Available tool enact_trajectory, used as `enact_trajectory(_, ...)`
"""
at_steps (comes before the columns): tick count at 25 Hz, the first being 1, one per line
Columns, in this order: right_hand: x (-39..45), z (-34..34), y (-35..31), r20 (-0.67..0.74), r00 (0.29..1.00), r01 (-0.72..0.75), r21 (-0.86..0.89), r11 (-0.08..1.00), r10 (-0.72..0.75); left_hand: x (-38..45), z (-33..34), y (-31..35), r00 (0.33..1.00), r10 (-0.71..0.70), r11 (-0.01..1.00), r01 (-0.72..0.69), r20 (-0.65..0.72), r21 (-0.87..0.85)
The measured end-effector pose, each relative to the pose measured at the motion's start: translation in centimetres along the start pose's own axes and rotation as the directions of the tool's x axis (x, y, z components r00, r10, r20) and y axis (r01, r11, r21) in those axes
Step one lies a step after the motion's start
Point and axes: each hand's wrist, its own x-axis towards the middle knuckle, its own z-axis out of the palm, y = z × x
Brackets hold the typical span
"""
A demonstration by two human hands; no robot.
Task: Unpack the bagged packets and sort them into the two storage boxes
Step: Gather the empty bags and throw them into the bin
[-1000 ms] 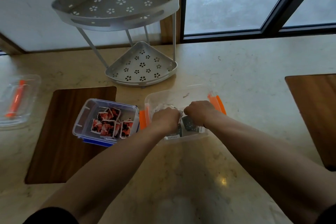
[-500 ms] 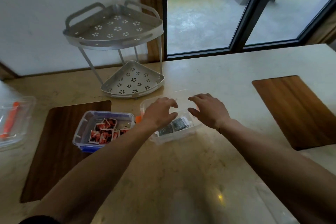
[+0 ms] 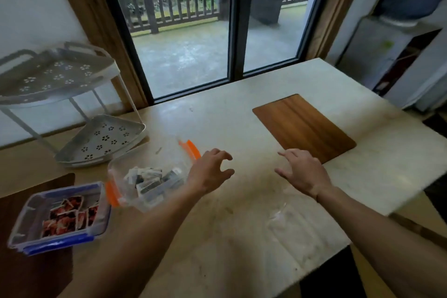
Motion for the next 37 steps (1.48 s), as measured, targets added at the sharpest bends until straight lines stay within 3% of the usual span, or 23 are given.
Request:
enact_trajectory(7, -4.2, -0.7, 13.8, -0.001, 0.99, -0.139, 0.018, 0.99, 0.139, 2.5, 8.2, 8.6, 0.997, 0.025, 0.999, -0.026, 0.069, 0.018)
enact_trajectory(12, -4.9, 0.2, 18.7, 0.052, 0.987, -0.157, 0.063, 0.986, 0.154, 3.1, 11.5, 11.3, 0.991, -0.063, 0.998, 0.065, 0.116, -0.015)
enact_trajectory(18, -5.6, 3.8, 18.9, 0.215, 0.966, -0.177, 0.138, 0.975, 0.145, 1.2, 13.7, 10.5, 0.954, -0.188, 0.982, 0.189, 0.235, 0.019)
enact_trajectory(26, -4.2, 5.5, 16.7, 0.232, 0.96, -0.19, 0.118, 0.975, 0.159, 1.5, 13.6, 9.0, 0.938, -0.195, 0.979, 0.204, 0.288, -0.002)
enact_trajectory(37, -5.4, 8.7, 17.3, 0.447, 0.8, -0.475, 0.066, 0.878, 0.399, 3.2, 15.8, 9.3, 0.862, -0.158, 0.986, 0.11, 0.482, 0.125)
